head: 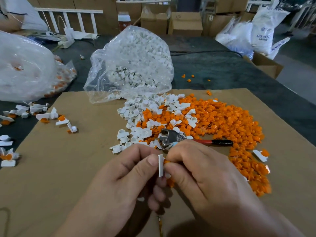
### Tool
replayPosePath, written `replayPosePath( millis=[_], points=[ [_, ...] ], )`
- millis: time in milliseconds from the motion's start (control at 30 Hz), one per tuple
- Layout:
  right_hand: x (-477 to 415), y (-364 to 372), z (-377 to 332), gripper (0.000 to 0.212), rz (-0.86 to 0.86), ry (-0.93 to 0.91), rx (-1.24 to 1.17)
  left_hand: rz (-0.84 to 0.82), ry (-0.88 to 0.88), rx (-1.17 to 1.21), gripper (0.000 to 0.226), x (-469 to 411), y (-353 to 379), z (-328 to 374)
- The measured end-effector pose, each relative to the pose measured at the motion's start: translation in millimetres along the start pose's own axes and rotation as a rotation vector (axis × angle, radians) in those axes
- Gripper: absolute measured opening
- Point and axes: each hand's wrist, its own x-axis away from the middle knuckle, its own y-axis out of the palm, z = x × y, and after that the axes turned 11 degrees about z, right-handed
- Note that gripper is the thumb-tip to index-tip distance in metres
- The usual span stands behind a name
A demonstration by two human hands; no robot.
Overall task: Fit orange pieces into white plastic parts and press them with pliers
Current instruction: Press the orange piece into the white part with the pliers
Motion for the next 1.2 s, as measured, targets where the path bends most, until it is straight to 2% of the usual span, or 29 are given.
replayPosePath(
  millis=[133, 200, 267, 333, 400, 433, 467, 533, 567, 600, 633, 733, 800, 867, 933, 1000, 1033, 1067, 1100, 1133, 1200],
  points=[
    [1, 0, -5, 0.010, -0.045, 0.063, -0.021, -0.062, 0.055, -0.006, 0.048, -1, -5, -1],
    [4, 1, -6, 0.014, -0.058, 0.175, -0.139, -0.030, 0.129, -0.065, 0.048, 0, -7, -4],
    [2, 1, -9, 0.020, -0.110, 0.432, -0.452, 0.010, 0.277, -0.164, 0.046, 3, -6, -8],
    [0, 1, -7, 0.022, -0.228, 0.785, -0.821, 0.040, 0.535, -0.405, 0.036, 4, -5, -9],
    [-5, 1, -8, 0.021, -0.302, 1.018, -1.045, 0.031, 0.720, -0.583, 0.025, 5, -6, -8],
    [-7, 0, -9, 0.022, -0.304, 1.032, -1.043, 0.036, 0.693, -0.575, 0.026, 5, -5, -5],
    [-6, 0, -9, 0.022, -0.280, 0.939, -0.918, 0.049, 0.595, -0.504, 0.032, 6, -4, -3],
    [0, 0, -6, 0.022, -0.166, 0.532, -0.381, 0.073, 0.339, -0.306, 0.039, 4, -3, -1],
    [2, -2, -4, 0.023, -0.114, 0.302, -0.122, 0.074, 0.223, -0.214, 0.035, 2, -3, 0],
    [3, -3, -3, 0.021, -0.089, 0.129, 0.024, 0.065, 0.126, -0.136, 0.029, 0, -3, 1],
    [2, -4, -2, 0.017, -0.086, 0.041, 0.056, 0.043, 0.054, -0.078, 0.028, -2, -3, 2],
    [-1, -3, -4, 0.020, -0.097, -0.041, 0.101, -0.035, -0.050, 0.021, 0.031, -3, -5, 2],
    [1, -1, -8, 0.022, -0.078, -0.033, 0.083, -0.066, -0.056, 0.047, 0.033, -4, -7, 0],
    [3, 1, -11, 0.027, -0.072, 0.134, -0.021, -0.061, 0.043, -0.028, 0.039, -3, -7, -5],
    [1, 1, -12, 0.030, -0.122, 0.479, -0.351, -0.016, 0.243, -0.169, 0.042, 0, -7, -14],
    [-3, 2, -10, 0.023, -0.269, 0.889, -0.812, 0.018, 0.521, -0.342, 0.035, 1, -5, -18],
    [-6, 2, -10, 0.021, -0.323, 1.009, -0.948, 0.011, 0.645, -0.414, 0.028, 2, -4, -18],
    [-7, 1, -9, 0.020, -0.351, 1.045, -1.006, 0.006, 0.705, -0.452, 0.025, 2, -3, -17],
    [-7, 2, -8, 0.021, -0.356, 1.044, -1.022, 0.014, 0.679, -0.458, 0.026, 2, -3, -13],
    [-5, 1, -7, 0.023, -0.341, 0.984, -0.974, 0.026, 0.581, -0.431, 0.031, 2, -2, -9],
    [-2, -1, -6, 0.026, -0.270, 0.699, -0.686, 0.022, 0.329, -0.277, 0.042, 2, -2, -8]
  ],
)
